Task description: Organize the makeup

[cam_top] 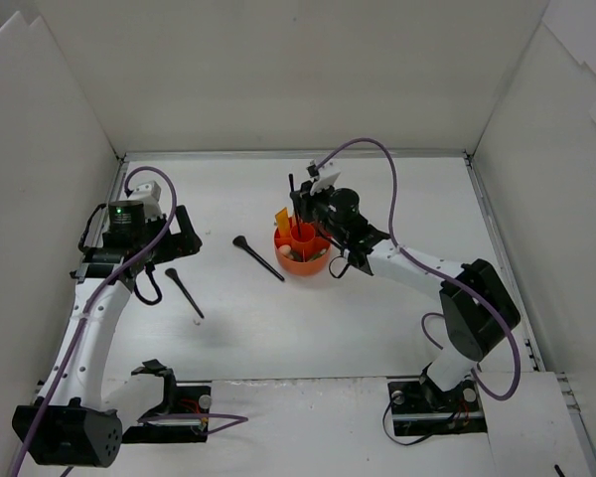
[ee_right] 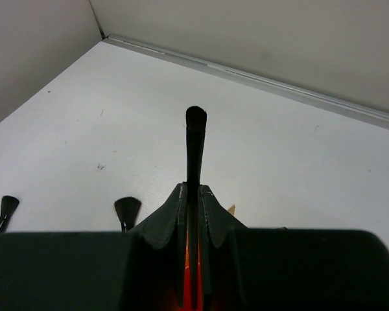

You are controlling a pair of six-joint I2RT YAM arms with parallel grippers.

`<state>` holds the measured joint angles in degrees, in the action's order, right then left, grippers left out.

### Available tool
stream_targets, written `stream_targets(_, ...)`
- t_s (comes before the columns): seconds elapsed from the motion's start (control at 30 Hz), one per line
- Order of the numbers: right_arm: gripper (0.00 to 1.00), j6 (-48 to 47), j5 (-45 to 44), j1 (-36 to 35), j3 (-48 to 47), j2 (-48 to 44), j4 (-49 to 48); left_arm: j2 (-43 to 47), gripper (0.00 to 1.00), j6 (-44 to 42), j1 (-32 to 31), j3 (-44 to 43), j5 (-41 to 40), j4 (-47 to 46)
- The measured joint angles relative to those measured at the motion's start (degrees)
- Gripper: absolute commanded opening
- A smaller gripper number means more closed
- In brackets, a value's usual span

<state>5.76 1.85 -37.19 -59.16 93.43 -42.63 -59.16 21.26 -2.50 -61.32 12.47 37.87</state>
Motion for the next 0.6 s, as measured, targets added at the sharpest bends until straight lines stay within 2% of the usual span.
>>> stream_targets(0.17,0.09,0.0,-1.9,-1.2,3.6,-0.1,-1.7,-0.1,1.00,0.6,0.0,0.0,-1.0,0.1)
stream_targets(0.5,0.56,-0.1,-5.6,-2.9,10.3,-4.2,-2.2,-0.2,0.99,9.2,0.0,1.0,-10.1,3.1)
stream_targets(0.6,0.61,-0.3,-6.6,-3.2,11.8,-7.9,-2.2,-0.2,0.98,12.9,0.1,3.2,-12.5,3.7)
